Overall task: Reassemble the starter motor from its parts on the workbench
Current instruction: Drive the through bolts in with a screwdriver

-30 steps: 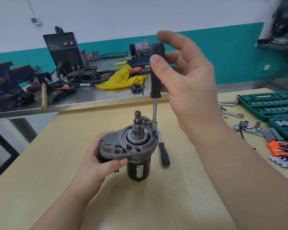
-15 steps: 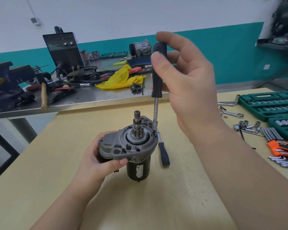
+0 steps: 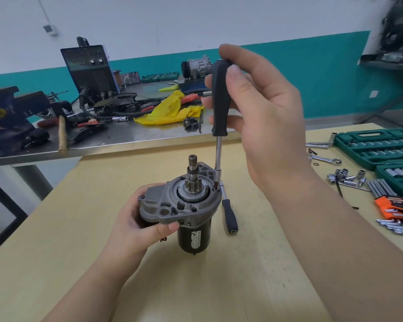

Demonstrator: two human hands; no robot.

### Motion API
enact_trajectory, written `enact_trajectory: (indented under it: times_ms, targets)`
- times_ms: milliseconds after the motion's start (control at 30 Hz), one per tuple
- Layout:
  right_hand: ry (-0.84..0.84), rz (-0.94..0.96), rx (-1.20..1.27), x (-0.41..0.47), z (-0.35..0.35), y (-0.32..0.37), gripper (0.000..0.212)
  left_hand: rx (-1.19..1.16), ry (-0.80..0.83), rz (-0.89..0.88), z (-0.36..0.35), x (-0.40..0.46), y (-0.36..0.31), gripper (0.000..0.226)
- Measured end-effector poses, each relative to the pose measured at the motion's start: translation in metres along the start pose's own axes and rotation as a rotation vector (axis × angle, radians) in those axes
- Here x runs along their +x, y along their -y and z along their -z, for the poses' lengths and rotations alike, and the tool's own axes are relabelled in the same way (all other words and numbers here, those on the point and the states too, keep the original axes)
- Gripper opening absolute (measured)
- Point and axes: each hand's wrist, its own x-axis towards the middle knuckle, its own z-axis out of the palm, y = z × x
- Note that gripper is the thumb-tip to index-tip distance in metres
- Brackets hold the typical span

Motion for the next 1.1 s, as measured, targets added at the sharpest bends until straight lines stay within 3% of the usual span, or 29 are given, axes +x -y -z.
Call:
enact_trajectory:
  times_ms: [233,467,767,967,1100]
  targets:
    - [-0.011,0.061,-0.098,0.0007,-0.0005,0.0009,0.031,0.006,-0.007,0.009,0.0011,0.0002,0.0018,0.085]
    - [0.0,-0.061,0.074,-0.0002,0.0011,0.003,0.032,0.004,-0.011,0.01,0.0007,0.0001,0.0012,0.084]
    - [0.003,-0.019,0.056,-0.0024,-0.0027,0.0029,0.03,0.011,-0.008,0.008,0.0002,-0.001,-0.0014,0.084]
    - [0.143,0.174,-0.193,-0.0064,-0.0056,0.0006,0.049,-0.01,-0.002,-0.003,-0.0013,-0.0009,-0.0021,0.082]
    - [0.11,0.214,-0.296,-0.006,-0.0045,-0.001,0.05,-0.027,0.002,-0.004,-0.0024,-0.0006,-0.0026,0.081]
